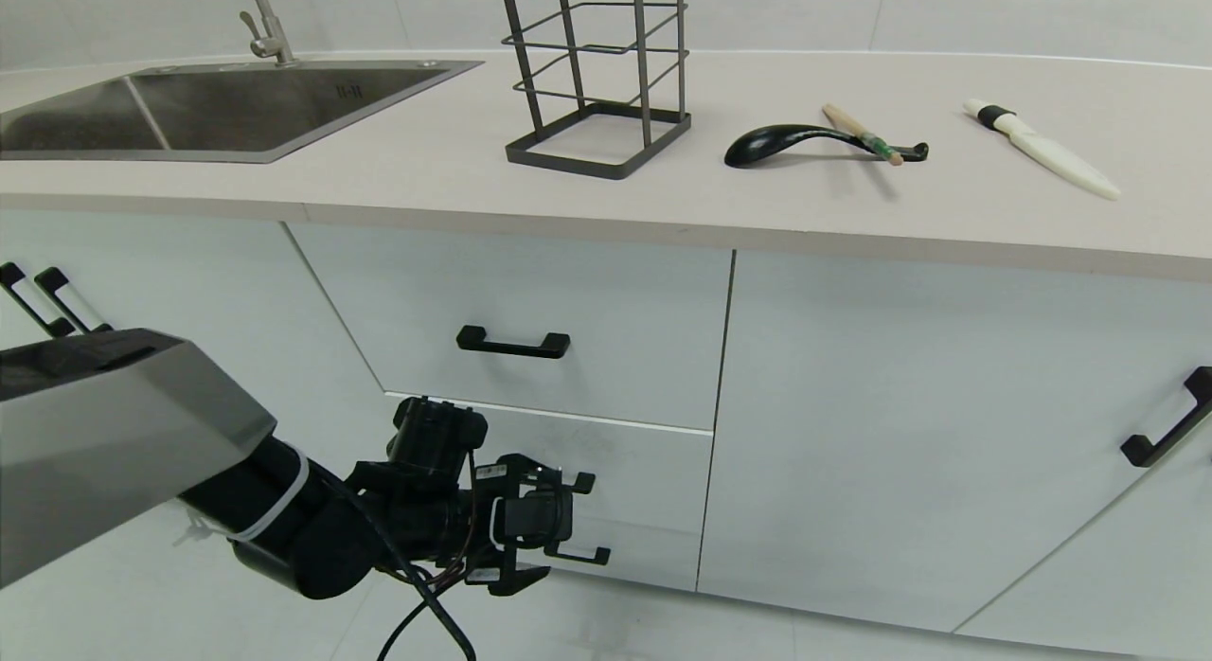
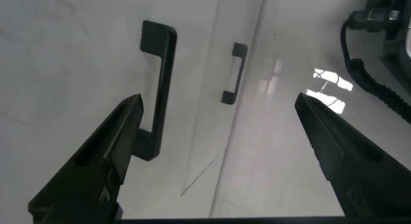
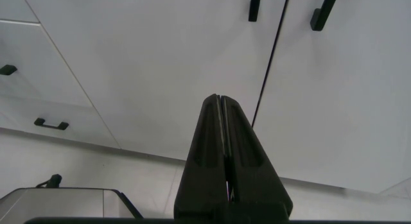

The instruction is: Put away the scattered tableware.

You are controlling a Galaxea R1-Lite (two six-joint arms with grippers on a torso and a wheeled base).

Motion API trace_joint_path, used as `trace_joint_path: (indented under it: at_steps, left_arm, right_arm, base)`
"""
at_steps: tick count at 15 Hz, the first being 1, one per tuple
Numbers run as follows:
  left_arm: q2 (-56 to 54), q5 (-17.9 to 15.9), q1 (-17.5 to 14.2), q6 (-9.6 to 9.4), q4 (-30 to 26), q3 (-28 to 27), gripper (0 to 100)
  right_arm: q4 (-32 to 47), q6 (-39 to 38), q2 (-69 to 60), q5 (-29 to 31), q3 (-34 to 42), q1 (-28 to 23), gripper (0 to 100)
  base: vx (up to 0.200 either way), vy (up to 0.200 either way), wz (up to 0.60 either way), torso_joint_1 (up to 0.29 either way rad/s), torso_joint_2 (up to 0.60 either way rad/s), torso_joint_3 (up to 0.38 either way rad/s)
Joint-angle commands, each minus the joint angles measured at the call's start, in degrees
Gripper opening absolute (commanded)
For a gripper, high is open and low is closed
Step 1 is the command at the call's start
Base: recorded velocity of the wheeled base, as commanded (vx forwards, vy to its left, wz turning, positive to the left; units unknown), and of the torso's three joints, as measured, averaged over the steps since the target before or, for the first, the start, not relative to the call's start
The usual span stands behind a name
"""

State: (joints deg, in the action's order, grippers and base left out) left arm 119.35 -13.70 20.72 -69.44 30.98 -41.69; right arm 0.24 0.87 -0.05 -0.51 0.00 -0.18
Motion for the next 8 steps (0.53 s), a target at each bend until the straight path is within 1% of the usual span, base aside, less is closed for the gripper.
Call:
trace_joint_path:
  at_steps: [1, 3, 8]
  left_arm:
    - [2.0, 0.0, -0.1, 0.0, 0.0, -1.5, 100]
    - [2.3, 0.0, -0.7, -0.26, 0.0, -3.6, 100]
    - [2.6, -0.1, -2.4, -0.52, -0.1, -3.7, 100]
  right_arm:
    - [0.0, 0.0, 0.0, 0.0, 0.0, 0.0, 0]
    - [0.0, 0.0, 0.0, 0.0, 0.0, 0.0, 0]
    - [0.0, 0.0, 0.0, 0.0, 0.0, 0.0, 0]
  base:
    - [0.0, 0.0, 0.0, 0.0, 0.0, 0.0]
    - [0.0, 0.0, 0.0, 0.0, 0.0, 0.0]
    - [0.0, 0.0, 0.0, 0.0, 0.0, 0.0]
